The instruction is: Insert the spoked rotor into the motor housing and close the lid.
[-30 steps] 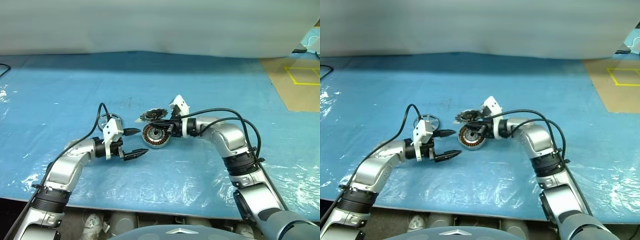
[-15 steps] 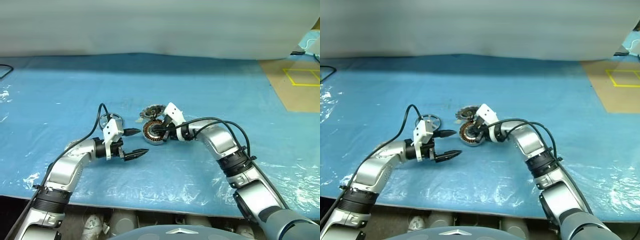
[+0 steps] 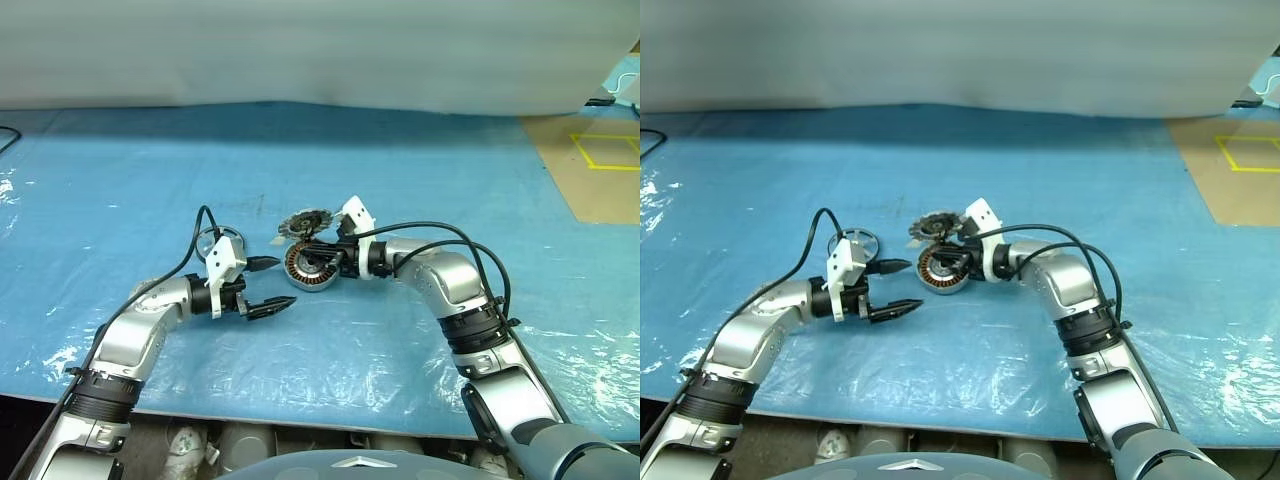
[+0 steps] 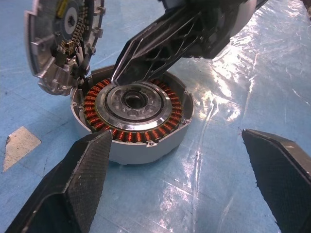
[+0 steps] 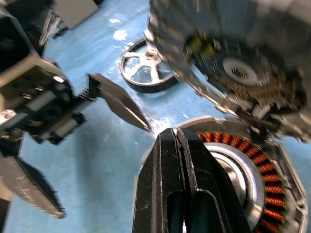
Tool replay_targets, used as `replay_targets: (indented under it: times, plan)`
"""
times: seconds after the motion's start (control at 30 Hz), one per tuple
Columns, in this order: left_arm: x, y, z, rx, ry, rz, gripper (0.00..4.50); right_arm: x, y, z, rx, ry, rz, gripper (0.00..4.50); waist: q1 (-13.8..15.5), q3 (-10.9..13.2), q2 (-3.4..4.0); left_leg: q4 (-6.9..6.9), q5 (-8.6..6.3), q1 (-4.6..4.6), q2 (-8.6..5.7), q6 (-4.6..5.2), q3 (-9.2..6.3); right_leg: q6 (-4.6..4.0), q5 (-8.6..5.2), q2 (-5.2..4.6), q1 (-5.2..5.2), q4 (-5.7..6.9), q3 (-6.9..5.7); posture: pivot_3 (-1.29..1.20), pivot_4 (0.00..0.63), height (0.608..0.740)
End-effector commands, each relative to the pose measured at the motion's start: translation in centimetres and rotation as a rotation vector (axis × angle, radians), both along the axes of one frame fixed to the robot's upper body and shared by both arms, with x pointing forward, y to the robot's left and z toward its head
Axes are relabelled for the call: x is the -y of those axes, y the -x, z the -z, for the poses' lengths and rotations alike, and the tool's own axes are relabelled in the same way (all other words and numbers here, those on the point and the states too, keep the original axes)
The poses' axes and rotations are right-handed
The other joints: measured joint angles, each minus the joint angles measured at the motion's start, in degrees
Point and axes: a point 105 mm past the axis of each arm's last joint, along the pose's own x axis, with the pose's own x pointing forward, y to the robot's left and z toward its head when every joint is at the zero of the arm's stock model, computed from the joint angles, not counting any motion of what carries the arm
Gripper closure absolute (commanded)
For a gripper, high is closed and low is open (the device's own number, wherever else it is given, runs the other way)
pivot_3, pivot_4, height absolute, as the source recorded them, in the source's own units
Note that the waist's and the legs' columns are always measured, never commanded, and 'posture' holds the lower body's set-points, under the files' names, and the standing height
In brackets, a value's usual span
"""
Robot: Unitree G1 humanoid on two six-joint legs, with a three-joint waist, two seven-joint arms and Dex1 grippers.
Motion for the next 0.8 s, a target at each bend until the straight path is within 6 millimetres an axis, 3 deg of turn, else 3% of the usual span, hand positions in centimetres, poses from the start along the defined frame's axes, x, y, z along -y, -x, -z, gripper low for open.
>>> replay_targets:
  times: [0.03, 0.47, 0.67, 0.8]
  plan:
    - [0.2, 0.1, -0.7, 0.035, 0.004, 0.016, 0.0, -0.1, -0.6, -0.7, 0.083, 0.039, 0.008, 4.47, 0.0, 0.0, 0.0, 0.01, 0.0, 0.0, 0.0, 0.0, 0.0, 0.0, 0.0, 0.0, 0.0, 0.0, 0.01, 0.0, 0.15, 0.74]
    - [0.1, -0.2, -0.6, 0.039, 0.002, 0.012, 0.0, 0.0, -0.3, 0.7, 0.165, 0.149, -0.021, 4.47, 0.0, 0.0, 0.0, 0.03, 0.0, 0.07, 0.0, 0.0, 0.0, 0.02, 0.01, 0.01, 0.07, 0.01, 0.01, 0.0, 0.15, 0.74]
    - [0.3, -0.2, -0.5, 0.042, 0.004, 0.021, 0.0, 0.9, -0.2, 3.6, 0.33, 0.389, -0.081, 4.47, 0.0, 0.0, -0.02, 0.03, 0.0, 0.2, 0.0, 0.0, 0.0, 0.01, 0.0, 0.0, 0.2, 0.0, 0.02, 0.0, 0.15, 0.74]
    - [0.3, -0.5, -0.6, 0.05, 0.005, 0.022, 0.0, 2.5, -0.3, 6.5, 0.303, 0.511, -0.076, 4.47, 0.0, -0.2, -0.05, 0.03, -0.01, 0.46, 0.0, 0.0, 0.01, 0.0, -0.01, 0.0, 0.45, 0.0, 0.04, 0.0, 0.15, 0.74]
